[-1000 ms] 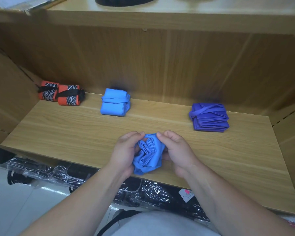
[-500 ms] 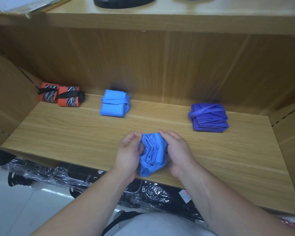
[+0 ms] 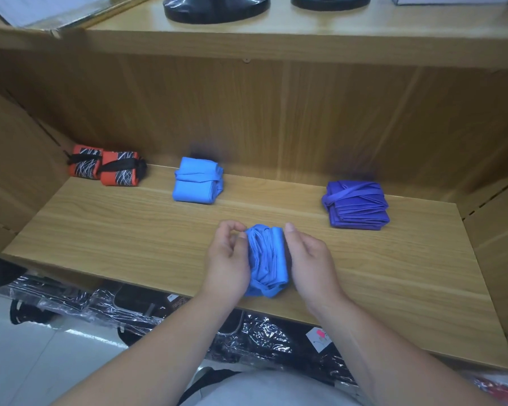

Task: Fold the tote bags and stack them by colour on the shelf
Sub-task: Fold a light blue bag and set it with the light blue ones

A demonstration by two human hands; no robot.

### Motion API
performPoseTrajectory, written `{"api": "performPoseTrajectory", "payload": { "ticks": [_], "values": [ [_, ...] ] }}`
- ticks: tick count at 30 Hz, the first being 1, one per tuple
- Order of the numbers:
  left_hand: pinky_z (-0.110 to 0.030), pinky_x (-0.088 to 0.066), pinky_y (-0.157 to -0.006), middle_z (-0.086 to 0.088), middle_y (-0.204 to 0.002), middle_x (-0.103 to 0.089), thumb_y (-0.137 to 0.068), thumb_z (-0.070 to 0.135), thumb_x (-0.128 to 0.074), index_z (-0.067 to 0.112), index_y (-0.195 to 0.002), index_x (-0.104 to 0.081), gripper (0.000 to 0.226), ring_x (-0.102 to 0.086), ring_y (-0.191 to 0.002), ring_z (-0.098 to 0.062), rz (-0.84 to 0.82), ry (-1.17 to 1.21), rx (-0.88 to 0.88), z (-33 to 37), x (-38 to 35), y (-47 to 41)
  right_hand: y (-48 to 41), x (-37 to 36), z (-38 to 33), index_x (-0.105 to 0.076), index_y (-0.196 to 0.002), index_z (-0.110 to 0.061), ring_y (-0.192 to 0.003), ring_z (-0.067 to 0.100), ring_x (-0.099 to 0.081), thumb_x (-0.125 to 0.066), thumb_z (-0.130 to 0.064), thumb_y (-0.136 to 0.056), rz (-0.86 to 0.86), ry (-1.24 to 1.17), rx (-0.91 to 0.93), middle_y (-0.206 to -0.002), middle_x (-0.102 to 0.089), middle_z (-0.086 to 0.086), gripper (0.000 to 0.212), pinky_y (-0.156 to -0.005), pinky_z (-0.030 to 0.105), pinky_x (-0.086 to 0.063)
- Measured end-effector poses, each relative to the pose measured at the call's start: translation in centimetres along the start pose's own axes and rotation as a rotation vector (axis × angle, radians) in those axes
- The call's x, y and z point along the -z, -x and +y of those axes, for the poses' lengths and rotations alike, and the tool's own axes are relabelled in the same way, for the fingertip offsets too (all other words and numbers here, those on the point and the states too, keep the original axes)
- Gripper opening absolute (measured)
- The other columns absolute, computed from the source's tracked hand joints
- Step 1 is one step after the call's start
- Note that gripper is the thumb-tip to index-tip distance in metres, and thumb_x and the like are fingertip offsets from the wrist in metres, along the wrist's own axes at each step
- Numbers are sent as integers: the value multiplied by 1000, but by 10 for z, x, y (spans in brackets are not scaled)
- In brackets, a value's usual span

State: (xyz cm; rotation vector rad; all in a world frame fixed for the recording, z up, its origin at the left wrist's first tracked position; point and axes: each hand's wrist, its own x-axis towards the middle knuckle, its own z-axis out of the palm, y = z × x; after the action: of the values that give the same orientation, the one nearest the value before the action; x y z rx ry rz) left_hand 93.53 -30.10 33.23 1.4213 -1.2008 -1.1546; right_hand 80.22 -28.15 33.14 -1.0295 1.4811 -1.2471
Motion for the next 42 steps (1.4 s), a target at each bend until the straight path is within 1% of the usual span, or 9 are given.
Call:
{"api": "performPoseTrajectory", "payload": {
  "ticks": [4,9,14,18,22,28,32,36,42],
  "values": [
    [-42,-50,-71,-1,-82,-67,-99,13,-50,35,-106,-55,23,-58,-71,-17,-167,-32,0,-10,-4,1,4,8,0,-69,-96,-17,-75,6,-69,-83,-27,-82,-118,-39,-86,-84,-75,-6,22,-65,18,-51],
    [-20,-46,-84,14,-105,-60,-89,14,-64,42,-122,-52,45,-58,-93,-8,-283,-238,-171,-18,2,4,-1,16,9,-64,-106,-8,-83,16,-71,-70,-6,-92,-46,-239,-188,-92,-75,4,15,-67,24,-55],
    [-17,-32,-107,19,-133,-44,-72,45,-70,41,-135,-47,68,-43,-129,-1,-201,-346,-233,-11,0,7,-4,15,7,-64,-108,-11,-91,19,-71,-64,-10,-97,-44,-353,-213,-103,-75,9,11,-77,32,-56],
    [-25,-52,-92,8,-132,-59,-70,17,-69,42,-140,-39,81,-63,-112,-4,-302,-9,4,5,-4,8,-8,17,2,-63,-109,-11,-90,12,-68,-62,-10,-98,-61,-260,-126,-99,-74,1,11,-78,27,-53],
    [-35,-57,-87,-1,-127,-66,-70,3,-68,44,-142,-38,88,-68,-110,-19,-311,223,75,13,-1,1,-13,20,-3,-60,-112,-14,-103,28,-69,-59,-14,-101,-119,-296,-115,-108,-73,8,11,-91,47,-57],
    [-36,-58,-78,-10,-119,-70,-73,4,-75,22,-132,-52,65,-69,-106,-27,-304,320,89,27,-9,-1,-14,21,-15,-61,-126,-21,-113,18,-68,-72,-20,-92,-162,-194,3,-119,-72,-3,35,-100,42,-54],
    [-39,-57,-74,-15,-122,-68,-71,3,-77,19,-133,-50,70,-67,-110,-38,-288,374,116,30,-9,-4,-17,28,-15,-63,-127,-17,-111,25,-70,-68,-10,-95,-187,-187,54,-117,-74,4,32,-96,50,-56],
    [-36,-58,-71,-9,-115,-70,-71,-2,-73,18,-138,-48,74,-69,-101,-26,-335,464,153,32,-6,-6,-17,28,-18,-61,-130,-12,-115,25,-67,-60,-9,-100,-251,-194,135,-122,-72,6,31,-96,44,-55],
    [-43,-57,-77,-8,-99,-71,-70,20,-83,15,-111,-59,48,-69,-92,-26,-222,418,206,41,-2,-18,-18,21,-21,-56,-138,-19,-116,12,-64,-58,-14,-100,-283,-9,155,-123,-70,-7,38,-102,34,-50]
  ]
}}
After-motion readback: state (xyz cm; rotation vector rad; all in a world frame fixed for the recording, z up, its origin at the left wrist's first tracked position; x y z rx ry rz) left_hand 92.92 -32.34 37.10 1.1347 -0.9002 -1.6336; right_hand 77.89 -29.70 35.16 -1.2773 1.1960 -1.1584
